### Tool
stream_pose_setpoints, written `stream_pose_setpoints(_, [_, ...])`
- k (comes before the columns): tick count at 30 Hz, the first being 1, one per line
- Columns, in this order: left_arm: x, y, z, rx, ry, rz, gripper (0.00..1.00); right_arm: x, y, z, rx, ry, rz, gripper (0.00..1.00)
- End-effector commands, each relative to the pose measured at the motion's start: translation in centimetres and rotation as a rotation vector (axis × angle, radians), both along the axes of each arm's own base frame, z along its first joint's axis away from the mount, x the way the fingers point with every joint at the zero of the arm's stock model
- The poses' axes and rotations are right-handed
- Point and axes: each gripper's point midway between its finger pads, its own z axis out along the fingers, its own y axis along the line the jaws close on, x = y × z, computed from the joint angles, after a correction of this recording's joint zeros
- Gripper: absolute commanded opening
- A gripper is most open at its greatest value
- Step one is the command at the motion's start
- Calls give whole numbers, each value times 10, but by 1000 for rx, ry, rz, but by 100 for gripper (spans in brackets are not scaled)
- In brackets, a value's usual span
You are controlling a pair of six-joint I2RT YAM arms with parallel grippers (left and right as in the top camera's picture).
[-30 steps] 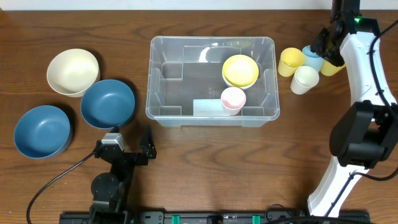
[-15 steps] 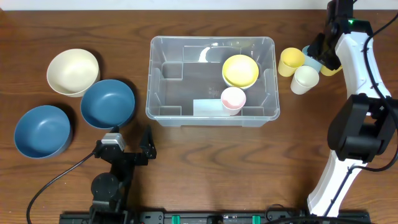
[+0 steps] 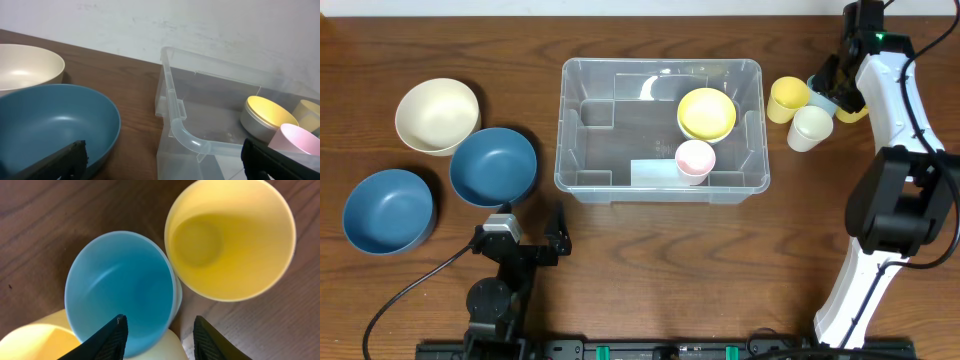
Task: Pack container
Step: 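Release the pink cup and move the right gripper to the light blue cup, then grasp the light blue cup rim and lift it toward the container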
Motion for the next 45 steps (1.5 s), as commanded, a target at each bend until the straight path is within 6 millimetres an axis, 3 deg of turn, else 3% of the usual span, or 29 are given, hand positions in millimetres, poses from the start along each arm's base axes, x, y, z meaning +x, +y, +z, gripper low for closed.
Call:
stream_pose_setpoints(1, [-1,2,-15,26,44,7,98,1,-3,-2,-5,0,-18,43])
stream_pose_setpoints(10, [-1,2,-15,26,44,7,98,-4,-1,-5,8,21,-15,2])
stream_pose_setpoints(22, [-1,2,-15,26,44,7,98,-5,-1,-5,8,26,-14,1])
stream_pose_setpoints(26, [-1,2,-15,26,44,7,98,1,-2,6,1,-1,6,1])
stream_pose_setpoints(30, [-1,2,-15,26,44,7,98,5,-4,36,-11,-34,22,1])
stream_pose_setpoints(37, [-1,2,-15,26,44,7,98,9,-5,111,-28,-131,49,1])
stream_pose_setpoints(40, [-1,2,-15,26,44,7,98,6,6,137,3,-164,96,1])
stream_pose_setpoints(45, [-1,2,-15,26,44,7,98,-5,47,170,137,-204,254,1])
